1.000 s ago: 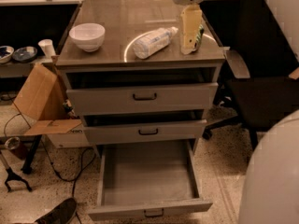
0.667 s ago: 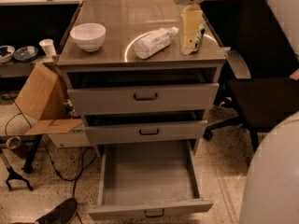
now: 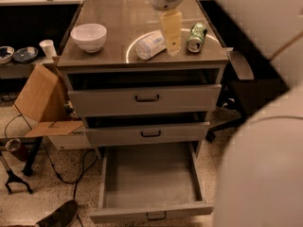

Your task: Place blue plastic bottle into bottom drawer

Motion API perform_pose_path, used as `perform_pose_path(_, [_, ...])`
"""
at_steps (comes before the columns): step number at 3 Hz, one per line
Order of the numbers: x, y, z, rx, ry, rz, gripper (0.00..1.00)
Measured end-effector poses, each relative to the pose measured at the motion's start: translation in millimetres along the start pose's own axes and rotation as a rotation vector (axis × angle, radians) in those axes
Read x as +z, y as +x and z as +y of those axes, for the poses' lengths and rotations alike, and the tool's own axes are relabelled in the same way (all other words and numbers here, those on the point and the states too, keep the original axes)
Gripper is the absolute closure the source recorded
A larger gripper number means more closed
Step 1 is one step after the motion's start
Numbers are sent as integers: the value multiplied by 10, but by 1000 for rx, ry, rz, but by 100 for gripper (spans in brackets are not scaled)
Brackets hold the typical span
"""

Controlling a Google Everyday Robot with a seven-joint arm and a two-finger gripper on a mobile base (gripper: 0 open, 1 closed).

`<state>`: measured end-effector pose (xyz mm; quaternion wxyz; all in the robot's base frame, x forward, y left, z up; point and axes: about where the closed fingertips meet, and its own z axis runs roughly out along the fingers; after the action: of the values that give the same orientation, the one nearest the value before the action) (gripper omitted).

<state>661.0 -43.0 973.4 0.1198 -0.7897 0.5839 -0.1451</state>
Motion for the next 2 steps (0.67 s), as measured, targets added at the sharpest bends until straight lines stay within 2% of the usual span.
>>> perform_pose_path(1, [277,-165,-188,-33,-30,206,0])
perform_pose_path(2, [520,-169,-319,-102,-50,415,0])
